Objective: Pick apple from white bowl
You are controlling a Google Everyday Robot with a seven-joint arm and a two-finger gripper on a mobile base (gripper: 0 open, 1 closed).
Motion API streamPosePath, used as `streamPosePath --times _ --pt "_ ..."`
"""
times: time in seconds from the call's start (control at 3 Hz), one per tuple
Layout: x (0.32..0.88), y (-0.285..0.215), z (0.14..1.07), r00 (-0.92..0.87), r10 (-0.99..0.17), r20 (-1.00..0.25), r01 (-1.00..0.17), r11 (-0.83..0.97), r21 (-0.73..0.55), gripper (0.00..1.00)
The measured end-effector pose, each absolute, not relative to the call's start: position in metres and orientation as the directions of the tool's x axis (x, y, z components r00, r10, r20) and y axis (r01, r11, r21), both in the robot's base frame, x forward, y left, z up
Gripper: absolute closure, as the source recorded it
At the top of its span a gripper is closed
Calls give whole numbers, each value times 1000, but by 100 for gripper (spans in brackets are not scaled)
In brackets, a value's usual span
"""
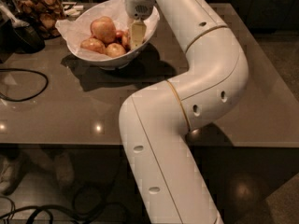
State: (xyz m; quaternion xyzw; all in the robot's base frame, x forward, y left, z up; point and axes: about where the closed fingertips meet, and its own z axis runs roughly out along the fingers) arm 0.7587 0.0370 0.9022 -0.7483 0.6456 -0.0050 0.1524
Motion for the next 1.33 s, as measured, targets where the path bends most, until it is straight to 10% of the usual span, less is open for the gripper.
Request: streamPosePath --times 0.33,1.33 --pt "760 36 896 165 -967 -196 -967 -120 -225 31" --pt "760 36 896 165 -967 -196 -967 -120 -225 95"
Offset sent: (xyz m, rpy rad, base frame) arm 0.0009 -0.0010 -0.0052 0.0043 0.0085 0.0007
